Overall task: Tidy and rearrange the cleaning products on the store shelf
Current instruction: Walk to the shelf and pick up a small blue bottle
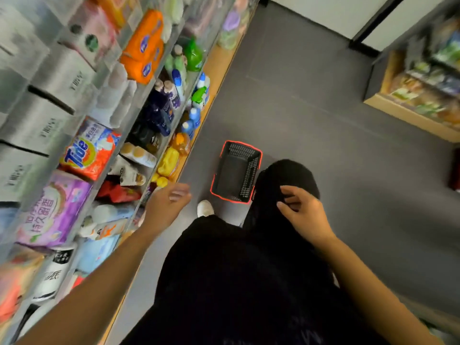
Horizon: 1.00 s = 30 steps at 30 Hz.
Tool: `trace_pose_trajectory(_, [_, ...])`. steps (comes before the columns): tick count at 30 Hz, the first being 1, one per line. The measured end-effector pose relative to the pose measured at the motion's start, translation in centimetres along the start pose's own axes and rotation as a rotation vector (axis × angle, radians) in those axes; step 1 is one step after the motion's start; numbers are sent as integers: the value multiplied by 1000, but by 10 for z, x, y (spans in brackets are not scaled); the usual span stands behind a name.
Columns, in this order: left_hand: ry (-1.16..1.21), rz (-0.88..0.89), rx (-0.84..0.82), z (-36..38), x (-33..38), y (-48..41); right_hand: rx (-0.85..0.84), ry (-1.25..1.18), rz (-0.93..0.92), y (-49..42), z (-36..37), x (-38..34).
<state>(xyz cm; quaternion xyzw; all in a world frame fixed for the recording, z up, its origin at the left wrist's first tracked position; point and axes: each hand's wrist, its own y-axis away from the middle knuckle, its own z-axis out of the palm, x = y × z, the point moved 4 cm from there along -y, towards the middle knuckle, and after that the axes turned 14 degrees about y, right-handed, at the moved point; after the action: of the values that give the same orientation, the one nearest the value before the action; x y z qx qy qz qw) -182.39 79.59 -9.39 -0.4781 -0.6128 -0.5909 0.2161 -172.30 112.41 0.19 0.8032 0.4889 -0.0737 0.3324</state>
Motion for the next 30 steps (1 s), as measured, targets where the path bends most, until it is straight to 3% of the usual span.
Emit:
trace_pose_trajectory(5, [103, 62, 46, 10, 58, -84, 92, 81, -169, -52, -59, -48])
trace_pose_trajectory(13, [182, 34, 204, 28, 68, -193, -119, 204, -422, -224, -66, -86])
trace_pose_trajectory(17, [181, -77, 385, 51, 50, -235, -326, 306, -599, -355, -41, -98])
trace_pose_trajectory(21, [248, -307, 596, 98, 36, -260, -538, 406, -864, -462, -16, -124])
trace_pose_trajectory(24, [299, -425, 690, 131, 34, -262, -643, 486, -1025, -508, 10, -147])
trace_pose_trajectory(30, [317, -491, 776, 171, 13, -277, -748, 629, -1258, -544, 117, -176])
